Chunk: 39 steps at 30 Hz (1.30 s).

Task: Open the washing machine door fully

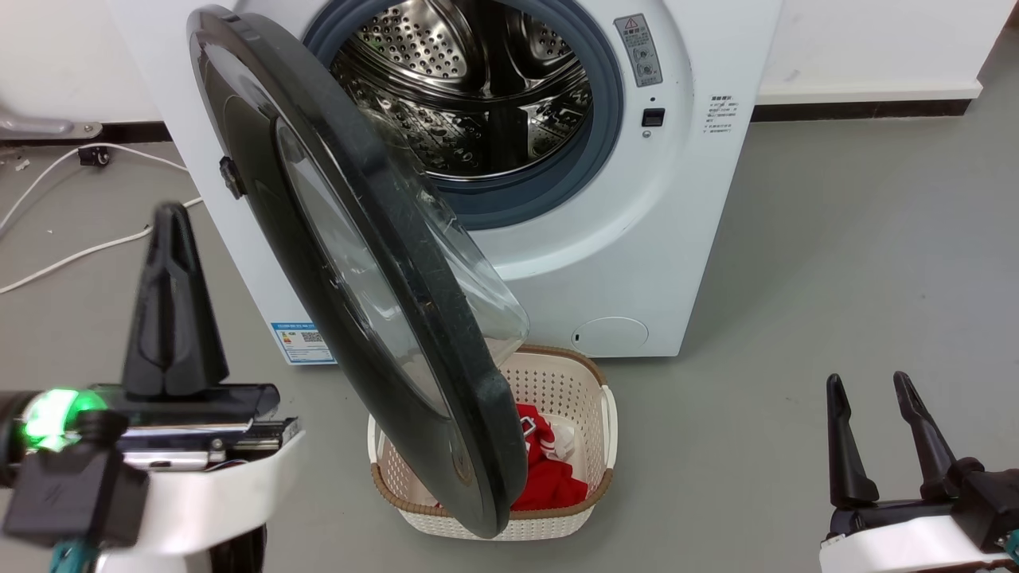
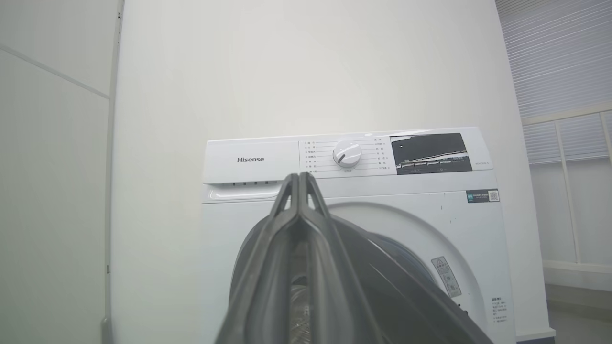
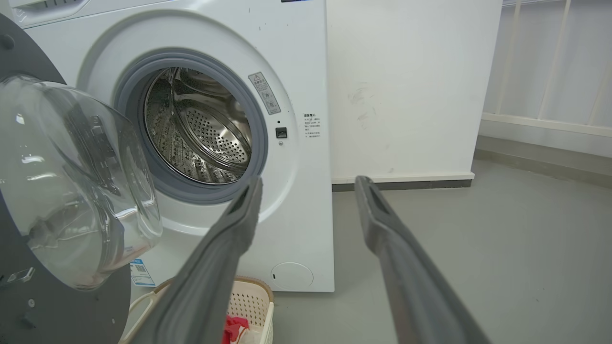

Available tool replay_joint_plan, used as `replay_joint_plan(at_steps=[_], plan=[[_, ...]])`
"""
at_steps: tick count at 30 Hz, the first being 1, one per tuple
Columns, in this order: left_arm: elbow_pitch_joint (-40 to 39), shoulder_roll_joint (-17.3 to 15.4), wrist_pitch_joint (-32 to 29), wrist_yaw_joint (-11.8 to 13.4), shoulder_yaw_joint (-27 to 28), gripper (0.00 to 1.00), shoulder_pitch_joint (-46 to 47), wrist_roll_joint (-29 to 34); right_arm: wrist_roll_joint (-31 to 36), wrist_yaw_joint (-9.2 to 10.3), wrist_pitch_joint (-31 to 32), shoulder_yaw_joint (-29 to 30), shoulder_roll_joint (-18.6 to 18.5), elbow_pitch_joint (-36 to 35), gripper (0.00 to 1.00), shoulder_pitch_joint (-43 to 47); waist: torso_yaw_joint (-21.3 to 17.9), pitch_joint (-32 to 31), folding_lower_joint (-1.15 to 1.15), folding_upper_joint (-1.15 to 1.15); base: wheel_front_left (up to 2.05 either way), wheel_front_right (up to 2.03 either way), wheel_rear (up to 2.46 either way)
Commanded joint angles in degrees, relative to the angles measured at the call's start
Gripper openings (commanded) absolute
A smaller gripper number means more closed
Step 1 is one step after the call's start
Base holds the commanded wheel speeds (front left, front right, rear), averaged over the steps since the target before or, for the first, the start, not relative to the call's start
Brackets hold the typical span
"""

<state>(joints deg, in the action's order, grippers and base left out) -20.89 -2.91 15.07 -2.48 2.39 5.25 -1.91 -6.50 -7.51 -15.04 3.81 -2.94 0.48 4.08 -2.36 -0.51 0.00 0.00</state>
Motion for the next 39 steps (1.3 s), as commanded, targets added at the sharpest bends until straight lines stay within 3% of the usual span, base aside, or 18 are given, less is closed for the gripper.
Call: replay_joint_plan(at_steps=[1, 6, 11, 18, 23, 29, 39], plan=[[-4.5, 0.0, 0.1, -0.2, -0.7, 0.0, 1.2, 1.1, -0.3, 0.03, -0.2, 0.0, 0.1, 0.0, 1.0, -0.1, -0.1, 0.1, 0.0, 0.0, 0.0, 0.0, 0.0], [-12.6, -0.3, 0.1, -1.6, -4.7, 0.0, 3.6, 2.5, -0.6, 0.04, -0.2, 0.0, 0.1, 0.2, 1.0, -0.6, -0.2, 0.4, 0.0, 0.0, 0.0, 0.0, 0.0], [-14.0, -0.5, 0.1, -3.1, -11.1, 0.0, 3.9, 2.4, -0.7, 0.03, -0.2, -0.1, 0.1, 0.4, 1.0, -0.8, -0.2, 0.5, 0.0, 0.0, 0.0, 0.0, 0.0], [-7.9, -0.8, 0.1, -4.7, -26.0, 0.0, 0.4, -1.4, -1.0, 0.04, -0.2, -0.4, 0.1, 0.9, 1.0, -0.9, -0.3, 0.3, 0.0, 0.0, 0.0, 0.0, 0.0], [0.5, -2.8, 0.1, -4.9, -32.5, 0.0, -5.0, -3.6, -1.2, 0.04, -0.2, -0.8, 0.1, 1.3, 1.0, -0.8, -0.5, 0.2, 0.0, 0.0, 0.0, 0.0, 0.0], [13.0, -4.8, 0.1, -4.8, -33.5, 0.0, -10.1, -5.3, -1.5, 0.03, -0.2, -0.5, 0.1, 1.7, 1.0, -0.4, -0.4, 0.2, 0.0, 0.0, 0.0, 0.0, 0.0], [21.6, -1.9, 0.1, -4.3, -32.8, 0.0, -4.3, -5.9, -2.3, 0.04, -0.2, -1.4, 0.1, 2.4, 1.0, -1.0, -0.4, 0.6, 0.0, 0.0, 0.0, 0.0, 0.0]])
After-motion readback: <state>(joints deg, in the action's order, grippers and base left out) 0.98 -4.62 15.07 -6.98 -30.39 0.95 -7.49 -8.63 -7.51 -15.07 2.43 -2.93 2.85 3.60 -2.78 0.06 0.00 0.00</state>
